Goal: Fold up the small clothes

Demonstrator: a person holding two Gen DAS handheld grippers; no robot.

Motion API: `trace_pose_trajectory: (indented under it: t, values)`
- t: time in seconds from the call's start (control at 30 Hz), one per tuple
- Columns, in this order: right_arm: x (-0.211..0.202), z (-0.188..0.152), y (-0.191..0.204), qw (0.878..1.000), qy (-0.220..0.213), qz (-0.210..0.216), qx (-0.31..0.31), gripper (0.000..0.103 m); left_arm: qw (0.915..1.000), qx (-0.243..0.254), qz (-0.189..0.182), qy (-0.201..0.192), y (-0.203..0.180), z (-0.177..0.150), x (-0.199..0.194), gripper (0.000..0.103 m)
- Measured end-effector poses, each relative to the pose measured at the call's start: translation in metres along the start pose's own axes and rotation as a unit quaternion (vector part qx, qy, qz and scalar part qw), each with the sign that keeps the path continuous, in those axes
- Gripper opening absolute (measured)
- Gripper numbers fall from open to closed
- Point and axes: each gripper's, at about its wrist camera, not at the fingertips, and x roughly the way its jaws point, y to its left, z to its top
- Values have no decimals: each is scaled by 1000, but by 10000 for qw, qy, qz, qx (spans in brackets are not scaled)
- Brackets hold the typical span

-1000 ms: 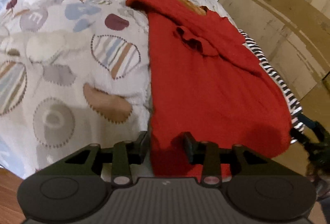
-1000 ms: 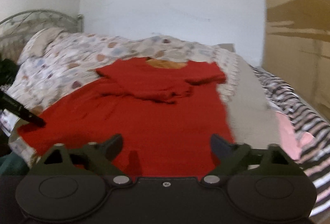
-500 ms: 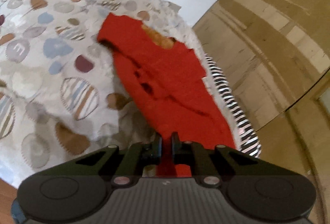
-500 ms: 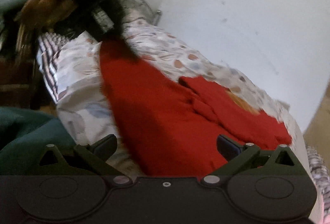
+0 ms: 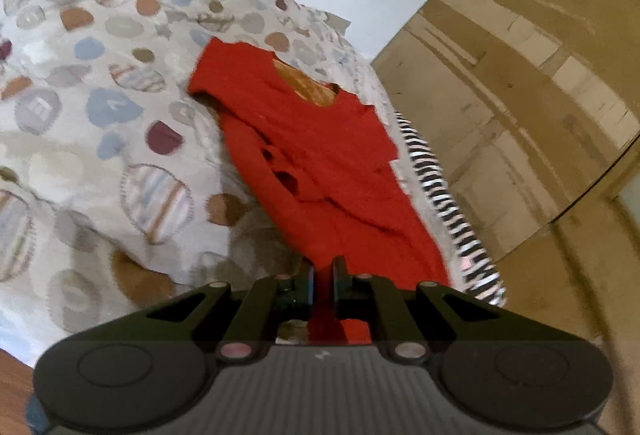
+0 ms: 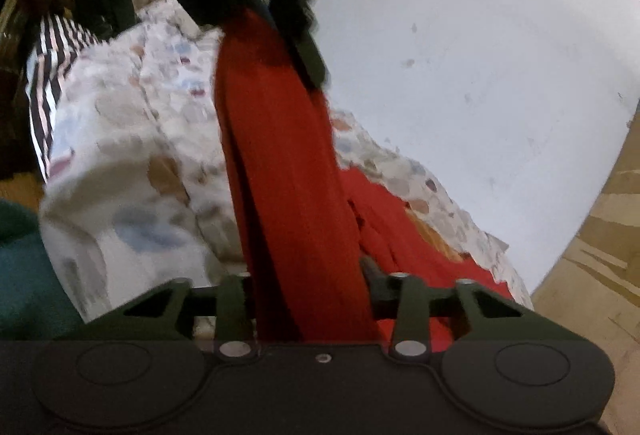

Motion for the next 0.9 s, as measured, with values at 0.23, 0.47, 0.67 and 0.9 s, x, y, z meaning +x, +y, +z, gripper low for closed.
trace_pose_trajectory:
  t: [0.23,0.47,0.67,0.9]
  values:
    - [-5,1,-34,9953,252,859,356,7,9962,544,686,-15,15,-36,10,12]
    - [31,22,-66,9678,1147,2149,627,8,9770,1060,1812,-371,22,-79,9,55]
    - [66,36,-89,9256,2029,2863,1418,9,9599,1857,1970,-725,1,-111,1,88]
    - [80,37,-106,8937,2477,3219,1904,10,9204,3407,1839,-541,-55,-139,34,97]
